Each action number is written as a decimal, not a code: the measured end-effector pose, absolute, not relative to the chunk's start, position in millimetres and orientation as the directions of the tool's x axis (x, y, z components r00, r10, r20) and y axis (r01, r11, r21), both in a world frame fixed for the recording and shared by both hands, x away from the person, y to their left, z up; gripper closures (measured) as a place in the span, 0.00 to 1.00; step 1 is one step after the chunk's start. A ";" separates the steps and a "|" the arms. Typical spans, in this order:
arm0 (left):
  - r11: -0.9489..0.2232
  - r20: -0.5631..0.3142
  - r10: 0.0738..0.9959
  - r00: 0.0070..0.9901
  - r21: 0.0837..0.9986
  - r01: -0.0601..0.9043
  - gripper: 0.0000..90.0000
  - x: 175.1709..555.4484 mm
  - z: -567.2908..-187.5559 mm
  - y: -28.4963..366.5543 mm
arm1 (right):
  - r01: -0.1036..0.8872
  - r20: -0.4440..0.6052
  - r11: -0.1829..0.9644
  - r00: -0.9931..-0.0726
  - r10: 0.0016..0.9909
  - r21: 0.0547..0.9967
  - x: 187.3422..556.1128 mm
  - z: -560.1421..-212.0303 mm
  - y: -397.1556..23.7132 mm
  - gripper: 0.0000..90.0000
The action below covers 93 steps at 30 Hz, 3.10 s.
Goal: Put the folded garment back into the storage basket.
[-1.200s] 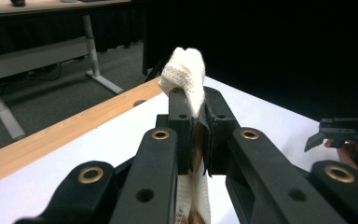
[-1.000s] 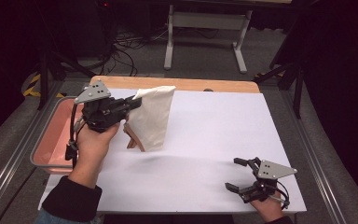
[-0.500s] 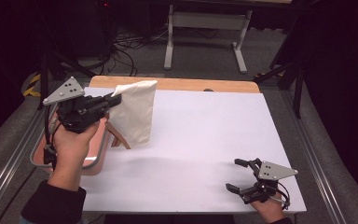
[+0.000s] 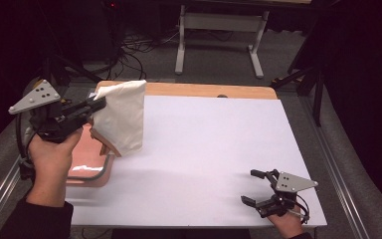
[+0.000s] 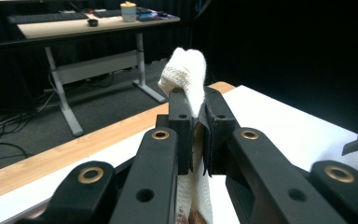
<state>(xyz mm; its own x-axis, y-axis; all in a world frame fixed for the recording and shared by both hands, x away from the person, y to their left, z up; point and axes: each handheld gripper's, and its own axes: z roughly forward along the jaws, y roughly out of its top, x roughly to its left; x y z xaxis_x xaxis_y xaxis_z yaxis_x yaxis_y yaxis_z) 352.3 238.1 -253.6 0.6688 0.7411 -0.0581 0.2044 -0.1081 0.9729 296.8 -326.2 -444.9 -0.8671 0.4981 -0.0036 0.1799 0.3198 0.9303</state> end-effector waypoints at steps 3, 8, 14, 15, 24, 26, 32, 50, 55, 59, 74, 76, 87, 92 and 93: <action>-0.107 -0.053 0.750 0.659 0.974 0.201 0.94 349.2 -252.3 244.1 | 0.179 -0.005 0.321 -0.867 0.498 0.930 296.9 -445.1 -326.1 0.09; -0.102 -0.051 0.761 0.646 0.975 0.198 0.94 345.3 -250.5 252.7 | 0.182 -0.004 0.323 -0.867 0.498 0.929 296.8 -445.2 -325.9 0.09; -0.098 -0.049 0.776 0.629 0.975 0.197 0.94 339.9 -249.8 265.2 | 0.183 -0.004 0.325 -0.867 0.499 0.928 297.1 -445.5 -325.8 0.09; -0.093 -0.051 0.782 0.621 0.976 0.196 0.94 337.8 -249.4 269.5 | 0.182 -0.005 0.325 -0.867 0.499 0.928 297.1 -445.5 -325.7 0.09; -0.084 -0.045 0.807 0.589 0.978 0.191 0.94 330.7 -246.9 284.1 | 0.184 -0.003 0.327 -0.868 0.497 0.927 297.4 -445.9 -325.3 0.09; -0.087 -0.043 0.814 0.579 0.977 0.195 0.94 329.8 -247.0 287.9 | 0.183 -0.004 0.327 -0.868 0.497 0.927 297.4 -445.9 -325.2 0.09; -0.082 -0.043 0.830 0.556 0.977 0.198 0.94 326.5 -247.5 297.4 | 0.185 -0.003 0.328 -0.868 0.497 0.926 297.6 -446.1 -324.9 0.09; -0.082 -0.032 0.856 0.516 0.977 0.197 0.94 313.9 -245.8 317.1 | 0.188 -0.002 0.333 -0.867 0.498 0.924 298.0 -446.7 -324.3 0.09; -0.087 -0.035 0.855 0.517 0.974 0.209 0.94 313.4 -247.3 317.3 | 0.189 -0.002 0.330 -0.866 0.499 0.925 297.8 -446.5 -324.9 0.09; -0.096 -0.038 0.852 0.522 0.969 0.228 0.94 314.4 -252.1 317.4 | 0.189 -0.001 0.330 -0.866 0.499 0.925 297.9 -446.6 -325.1 0.09; -0.124 -0.077 0.832 0.549 0.939 0.320 0.94 323.7 -273.3 315.4 | 0.193 0.003 0.330 -0.866 0.499 0.924 298.0 -446.8 -325.0 0.09; -0.126 -0.082 0.832 0.549 0.935 0.330 0.94 324.9 -276.0 315.6 | 0.193 0.003 0.330 -0.866 0.500 0.924 298.0 -446.8 -325.0 0.09; -0.127 -0.114 0.824 0.555 0.918 0.377 0.94 331.4 -287.4 314.5 | 0.192 0.000 0.332 -0.867 0.499 0.923 298.0 -446.8 -324.6 0.09; -0.139 -0.119 0.821 0.558 0.907 0.398 0.94 334.7 -291.5 312.7 | 0.192 0.000 0.332 -0.866 0.500 0.924 297.9 -446.8 -324.7 0.09; -0.139 -0.123 0.821 0.557 0.904 0.404 0.94 335.5 -292.6 312.8 | 0.192 0.000 0.332 -0.866 0.500 0.923 297.9 -446.8 -324.8 0.09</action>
<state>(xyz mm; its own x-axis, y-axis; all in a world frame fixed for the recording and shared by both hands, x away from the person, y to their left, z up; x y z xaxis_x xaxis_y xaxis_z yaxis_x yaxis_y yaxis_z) 335.5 312.8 -292.6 0.5572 0.8213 -0.1225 0.4035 -0.1388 0.9044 297.9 -324.8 -446.8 -0.8660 0.5000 0.0003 0.1923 0.3323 0.9234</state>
